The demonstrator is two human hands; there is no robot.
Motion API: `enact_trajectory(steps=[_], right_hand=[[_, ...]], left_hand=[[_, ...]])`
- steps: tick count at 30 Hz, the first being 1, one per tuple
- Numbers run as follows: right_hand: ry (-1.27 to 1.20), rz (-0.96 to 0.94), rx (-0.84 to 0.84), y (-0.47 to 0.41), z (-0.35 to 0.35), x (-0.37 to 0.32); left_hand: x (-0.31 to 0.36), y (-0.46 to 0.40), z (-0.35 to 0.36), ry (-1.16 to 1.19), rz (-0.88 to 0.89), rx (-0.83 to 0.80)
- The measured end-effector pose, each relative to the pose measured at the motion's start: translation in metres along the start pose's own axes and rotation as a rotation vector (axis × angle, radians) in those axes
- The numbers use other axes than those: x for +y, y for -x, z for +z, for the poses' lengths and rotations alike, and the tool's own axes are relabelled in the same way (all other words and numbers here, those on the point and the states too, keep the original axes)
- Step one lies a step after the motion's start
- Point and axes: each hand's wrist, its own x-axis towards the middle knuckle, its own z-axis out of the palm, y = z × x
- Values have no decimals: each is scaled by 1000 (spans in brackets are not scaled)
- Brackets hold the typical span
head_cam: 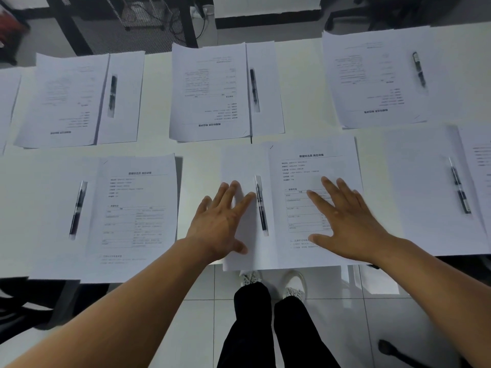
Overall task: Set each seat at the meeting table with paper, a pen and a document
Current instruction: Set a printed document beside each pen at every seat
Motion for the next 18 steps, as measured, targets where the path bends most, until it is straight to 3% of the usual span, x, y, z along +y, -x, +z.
enact_trajectory(steps=[18], right_hand=[[41,-144,78,35,-36,-51]], left_hand=[[3,73,-24,26,-149,101]])
